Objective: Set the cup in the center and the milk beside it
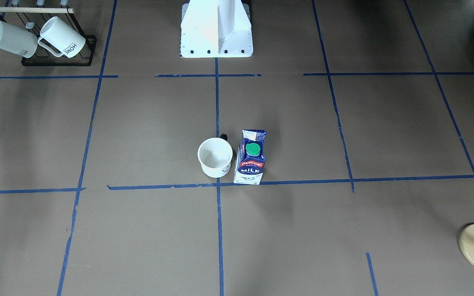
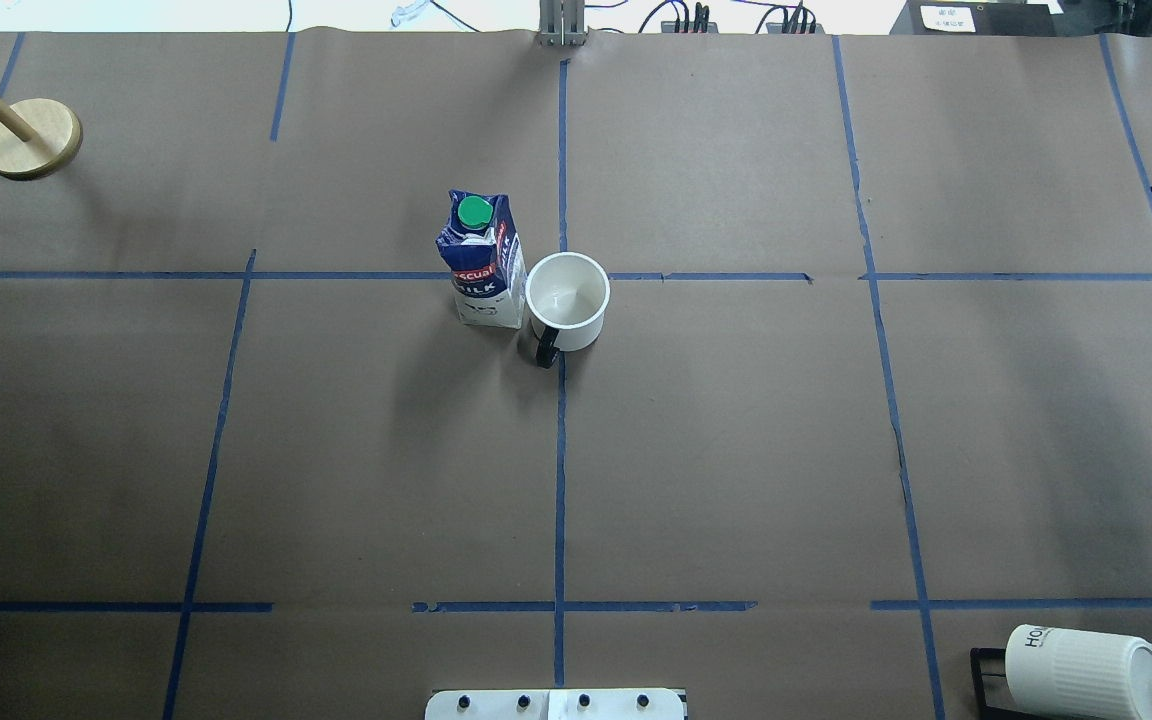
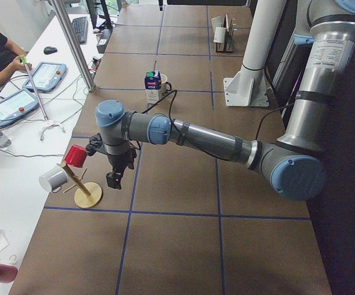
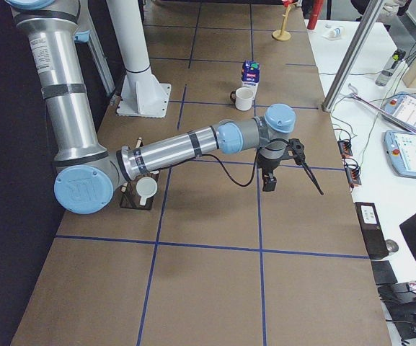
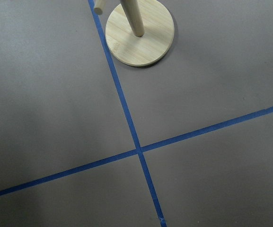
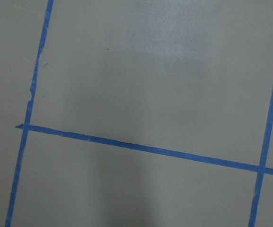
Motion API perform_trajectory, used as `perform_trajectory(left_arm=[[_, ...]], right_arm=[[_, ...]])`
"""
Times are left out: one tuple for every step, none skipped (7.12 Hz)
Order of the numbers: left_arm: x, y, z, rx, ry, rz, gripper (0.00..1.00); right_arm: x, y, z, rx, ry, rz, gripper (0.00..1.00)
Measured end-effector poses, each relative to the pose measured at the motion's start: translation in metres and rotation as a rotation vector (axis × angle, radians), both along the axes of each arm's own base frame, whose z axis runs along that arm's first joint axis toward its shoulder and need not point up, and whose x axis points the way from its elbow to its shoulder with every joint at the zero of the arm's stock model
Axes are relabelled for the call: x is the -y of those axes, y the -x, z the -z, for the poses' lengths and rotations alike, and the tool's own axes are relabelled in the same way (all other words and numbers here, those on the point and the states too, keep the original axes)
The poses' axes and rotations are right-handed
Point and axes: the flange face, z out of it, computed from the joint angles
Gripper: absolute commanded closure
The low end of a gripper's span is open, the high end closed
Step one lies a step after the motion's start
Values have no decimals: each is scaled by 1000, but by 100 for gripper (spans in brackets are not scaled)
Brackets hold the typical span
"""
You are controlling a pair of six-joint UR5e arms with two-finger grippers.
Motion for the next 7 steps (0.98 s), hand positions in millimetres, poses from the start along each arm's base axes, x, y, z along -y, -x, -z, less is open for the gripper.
perform_trajectory(left_arm=[[-2, 0, -3, 0, 3, -1, 0], [-4, 0, -6, 1, 8, -3, 0], [-6, 0, -10, 1, 15, -4, 0], [-9, 0, -14, 2, 23, -3, 0], [-11, 1, -19, 2, 31, -3, 0], [-13, 1, -21, 2, 35, -4, 0], [-14, 1, -23, 2, 38, -4, 0]], right_arm=[[0, 1, -3, -1, 5, 2, 0], [1, 3, -5, -2, 10, 4, 0], [1, 6, -7, -3, 14, 7, 0], [1, 8, -8, -4, 16, 10, 0], [1, 10, -9, -4, 19, 12, 0], [1, 12, -11, -5, 24, 16, 0], [1, 13, -13, -5, 28, 18, 0]])
